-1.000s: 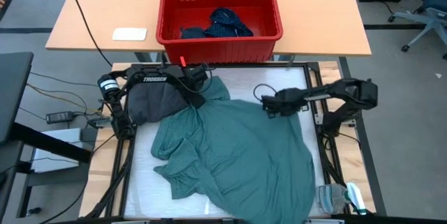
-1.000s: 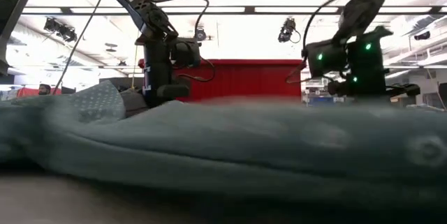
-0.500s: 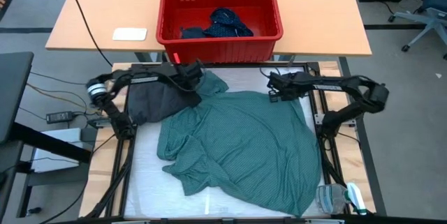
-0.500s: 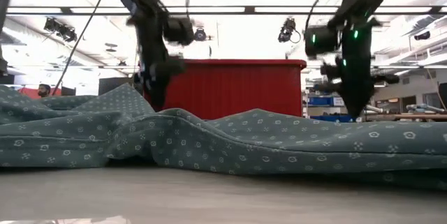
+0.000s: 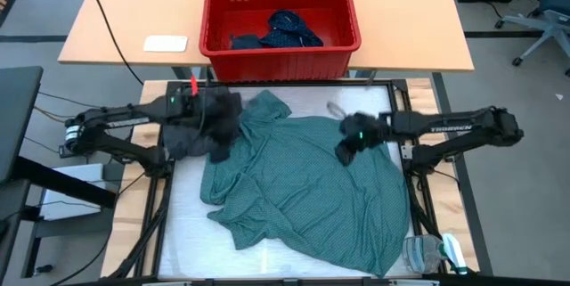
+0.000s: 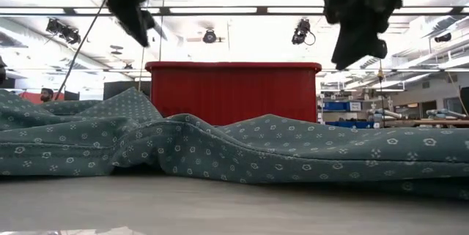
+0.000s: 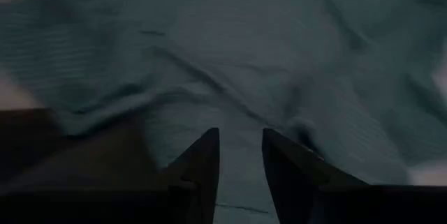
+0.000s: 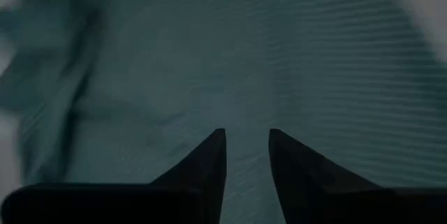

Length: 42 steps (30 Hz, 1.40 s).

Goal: Fold laundry
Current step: Fold the dark green polo

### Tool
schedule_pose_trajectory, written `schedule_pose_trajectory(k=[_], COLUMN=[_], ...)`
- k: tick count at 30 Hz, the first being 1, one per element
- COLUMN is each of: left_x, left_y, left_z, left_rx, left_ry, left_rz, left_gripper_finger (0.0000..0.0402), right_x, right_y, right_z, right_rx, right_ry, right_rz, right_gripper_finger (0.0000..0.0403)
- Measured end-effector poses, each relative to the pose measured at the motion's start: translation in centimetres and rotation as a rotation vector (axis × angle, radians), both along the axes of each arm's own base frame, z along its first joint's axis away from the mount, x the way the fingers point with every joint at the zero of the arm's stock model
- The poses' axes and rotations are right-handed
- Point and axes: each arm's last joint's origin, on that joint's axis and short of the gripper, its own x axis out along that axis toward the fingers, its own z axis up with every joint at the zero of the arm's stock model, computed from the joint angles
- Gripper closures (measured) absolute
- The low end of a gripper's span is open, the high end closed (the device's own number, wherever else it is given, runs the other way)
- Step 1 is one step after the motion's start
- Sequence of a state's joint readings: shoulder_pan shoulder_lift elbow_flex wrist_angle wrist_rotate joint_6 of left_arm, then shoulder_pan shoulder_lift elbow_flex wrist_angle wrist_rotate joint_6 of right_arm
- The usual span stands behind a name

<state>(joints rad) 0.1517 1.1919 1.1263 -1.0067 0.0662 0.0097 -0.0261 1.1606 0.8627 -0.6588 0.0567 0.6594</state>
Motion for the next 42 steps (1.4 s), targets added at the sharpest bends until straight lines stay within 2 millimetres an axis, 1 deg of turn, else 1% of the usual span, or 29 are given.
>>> schedule_pose_trajectory(k=[4,7,9,11,13,15,19,23,27,31,32,35,39,42], left_x=[0.3,0.7,0.5,0.6,0.5,1.0,2.0,3.0,3.7,4.3,4.5,4.8,4.9,5.1], left_y=[-5.5,-9.7,-12.1,-14.1,-15.8,-17.4,-19.9,-21.1,-21.3,-21.3,-21.3,-21.6,-21.7,-22.3], left_z=[-0.6,-1.4,-2.0,-2.5,-3.4,-4.4,-7.3,-10.5,-12.8,-15.0,-15.5,-16.2,-16.1,-15.6], left_rx=[-0.051,-0.081,-0.09,-0.096,-0.096,-0.101,-0.065,-0.012,0.074,0.098,0.094,0.07,0.034,0.012], left_ry=[-0.012,-0.074,-0.085,-0.102,-0.07,-0.06,0.011,0.099,0.157,0.222,0.239,0.25,0.245,0.23], left_rz=[-0.165,-0.313,-0.404,-0.453,-0.484,-0.515,-0.58,-0.598,-0.551,-0.522,-0.517,-0.498,-0.428,-0.411], left_gripper_finger=[0.0287,0.0287,0.0287,0.0283,0.0277,0.0266,0.0236,0.0199,0.017,0.0164,0.0168,0.0189,0.0234,0.0275], right_x=[1.3,1.7,1.6,1.4,1.1,0.7,0.4,0.2,-0.8,-2.0,-2.3,-3.2,-3.8,-4.3], right_y=[4.7,8.1,10.1,11.8,13.3,14.6,17.2,19.4,20.6,21.2,21.4,22.3,23.7,24.7], right_z=[-1.2,-2.3,-3.0,-3.7,-4.3,-4.9,-5.9,-7.1,-8.1,-8.4,-8.3,-7.7,-6.9,-6.6], right_rx=[-0.04,-0.053,-0.06,-0.059,-0.043,-0.017,0.032,0.089,0.091,0.092,0.094,0.096,0.135,0.145], right_ry=[0.002,0.016,0.029,0.046,0.061,0.078,0.074,0.077,0.134,0.227,0.238,0.268,0.238,0.197], right_rz=[0.177,0.302,0.375,0.423,0.464,0.521,0.609,0.696,0.715,0.683,0.681,0.688,0.658,0.689], right_gripper_finger=[0.0286,0.0286,0.0287,0.0287,0.0284,0.0277,0.025,0.0204,0.016,0.0149,0.015,0.0158,0.0163,0.0163])
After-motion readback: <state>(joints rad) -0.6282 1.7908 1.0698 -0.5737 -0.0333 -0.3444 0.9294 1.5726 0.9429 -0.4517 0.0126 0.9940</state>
